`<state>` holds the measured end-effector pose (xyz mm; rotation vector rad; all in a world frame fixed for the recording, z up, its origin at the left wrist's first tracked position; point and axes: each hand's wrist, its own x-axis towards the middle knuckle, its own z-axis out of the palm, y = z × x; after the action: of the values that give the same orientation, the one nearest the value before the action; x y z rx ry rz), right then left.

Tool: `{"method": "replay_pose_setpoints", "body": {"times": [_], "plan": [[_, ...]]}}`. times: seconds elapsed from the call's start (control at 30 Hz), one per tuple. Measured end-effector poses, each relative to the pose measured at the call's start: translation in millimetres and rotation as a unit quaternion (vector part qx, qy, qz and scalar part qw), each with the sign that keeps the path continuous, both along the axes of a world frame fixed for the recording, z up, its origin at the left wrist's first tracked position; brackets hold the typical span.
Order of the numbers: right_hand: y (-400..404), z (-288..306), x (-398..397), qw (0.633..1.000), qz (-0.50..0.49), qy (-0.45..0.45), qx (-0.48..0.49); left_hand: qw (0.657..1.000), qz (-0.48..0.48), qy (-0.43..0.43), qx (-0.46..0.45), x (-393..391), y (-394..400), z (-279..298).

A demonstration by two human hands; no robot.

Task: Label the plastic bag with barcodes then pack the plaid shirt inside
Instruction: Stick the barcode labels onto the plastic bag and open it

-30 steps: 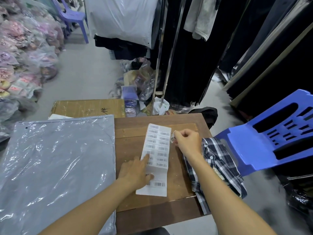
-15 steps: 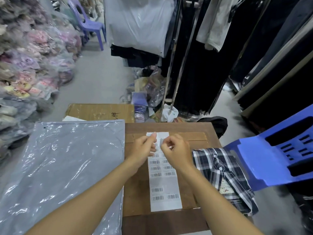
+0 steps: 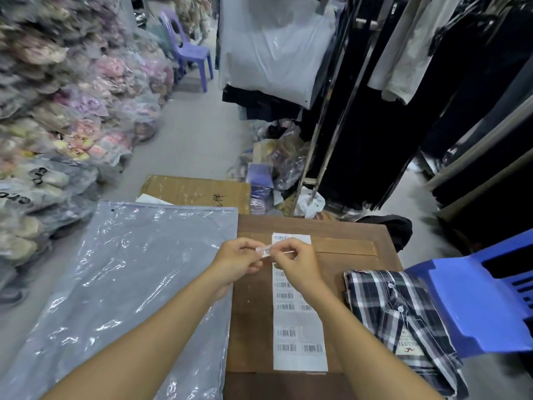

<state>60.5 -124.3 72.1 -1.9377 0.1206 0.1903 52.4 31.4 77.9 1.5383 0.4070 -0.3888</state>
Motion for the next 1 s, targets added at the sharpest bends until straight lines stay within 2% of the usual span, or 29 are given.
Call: {"method": "replay_pose_setpoints", "body": {"times": [0.1, 0.2, 0.4, 0.43, 0.5, 0.53, 0.57, 0.67, 0.8, 1.0], "plan": [[3.1, -1.5, 2.9, 0.998, -0.028, 0.040, 0.048, 0.998, -0.036, -0.025, 0.044, -2.5, 12.1, 0.6], [6.2, -4.4, 5.0, 0.994, -0.008, 0.079, 0.078, 0.991, -0.043, -0.042, 0.116, -0.1, 23.2, -2.6], [6.9, -12.2, 2.4, 0.995, -0.034, 0.075, 0.051, 0.965, -0.073, -0.044, 0.247, 11.6, 48.4, -24.4], [5.2, -13.5, 0.8, 0.995, -0.039, 0.075, 0.050, 0.943, -0.105, -0.067, 0.308, 15.3, 56.1, -30.5], [0.9, -18.4, -3.0, 0.995, -0.045, 0.073, 0.048, 0.866, -0.196, -0.103, 0.449, 22.2, 72.8, -42.7], [-1.2, -21.2, -4.8, 0.995, -0.050, 0.071, 0.047, 0.836, -0.230, -0.107, 0.487, 25.3, 80.9, -48.2], [-2.9, -23.5, -6.7, 0.995, -0.056, 0.070, 0.050, 0.819, -0.258, -0.105, 0.502, 28.7, 87.9, -53.6], [-4.8, -29.0, -9.6, 0.993, -0.068, 0.076, 0.060, 0.796, -0.313, -0.088, 0.510, 36.7, 102.1, -66.8], [-2.4, -32.5, -9.0, 0.993, -0.069, 0.073, 0.064, 0.787, -0.339, -0.069, 0.511, 33.5, 104.1, -74.9], [16.7, -36.8, 4.1, 0.994, -0.056, 0.062, 0.065, 0.768, -0.335, -0.088, 0.539, -2.0, 75.5, -71.5]]}}
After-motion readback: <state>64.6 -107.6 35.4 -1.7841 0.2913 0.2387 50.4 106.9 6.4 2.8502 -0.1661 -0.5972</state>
